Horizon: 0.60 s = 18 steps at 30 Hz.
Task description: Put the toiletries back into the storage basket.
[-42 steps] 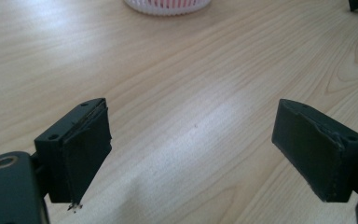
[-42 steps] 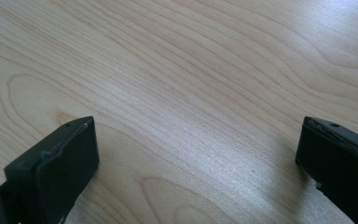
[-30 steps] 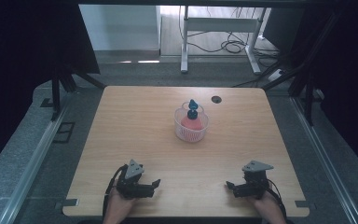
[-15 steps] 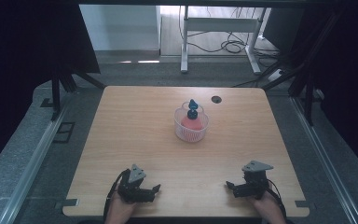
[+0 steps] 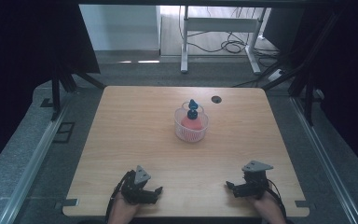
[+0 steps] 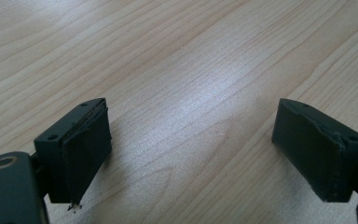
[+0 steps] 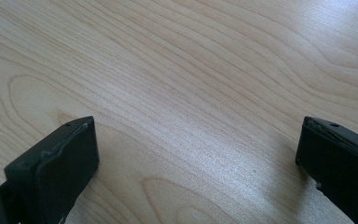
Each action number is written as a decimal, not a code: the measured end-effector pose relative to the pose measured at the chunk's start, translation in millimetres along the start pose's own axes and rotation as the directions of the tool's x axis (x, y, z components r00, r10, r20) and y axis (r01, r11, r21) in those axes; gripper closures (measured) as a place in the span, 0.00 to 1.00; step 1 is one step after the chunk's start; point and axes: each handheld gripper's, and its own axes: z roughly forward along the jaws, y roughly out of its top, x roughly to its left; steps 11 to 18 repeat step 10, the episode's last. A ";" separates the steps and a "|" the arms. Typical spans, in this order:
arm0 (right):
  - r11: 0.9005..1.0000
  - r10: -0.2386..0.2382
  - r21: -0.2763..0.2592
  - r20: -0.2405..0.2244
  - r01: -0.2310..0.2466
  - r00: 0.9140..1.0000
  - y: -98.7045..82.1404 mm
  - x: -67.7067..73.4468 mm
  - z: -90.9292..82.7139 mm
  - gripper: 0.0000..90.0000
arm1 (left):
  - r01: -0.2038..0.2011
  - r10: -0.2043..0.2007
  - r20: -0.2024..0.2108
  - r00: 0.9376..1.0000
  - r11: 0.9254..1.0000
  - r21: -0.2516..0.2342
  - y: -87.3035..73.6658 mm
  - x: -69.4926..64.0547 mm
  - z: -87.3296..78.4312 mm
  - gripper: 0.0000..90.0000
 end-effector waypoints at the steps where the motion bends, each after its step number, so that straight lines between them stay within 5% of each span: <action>1: 1.000 0.000 0.000 0.000 0.000 1.000 0.0 0.0 0.0 0.00 | 0.000 0.000 0.000 1.000 1.000 0.000 0.0 -0.1 0.1 0.12; 18: 1.000 -0.002 -0.001 0.000 0.002 1.000 -0.4 0.0 0.1 0.00 | 0.000 0.000 0.001 1.000 1.000 0.001 -0.2 -0.2 0.2 0.12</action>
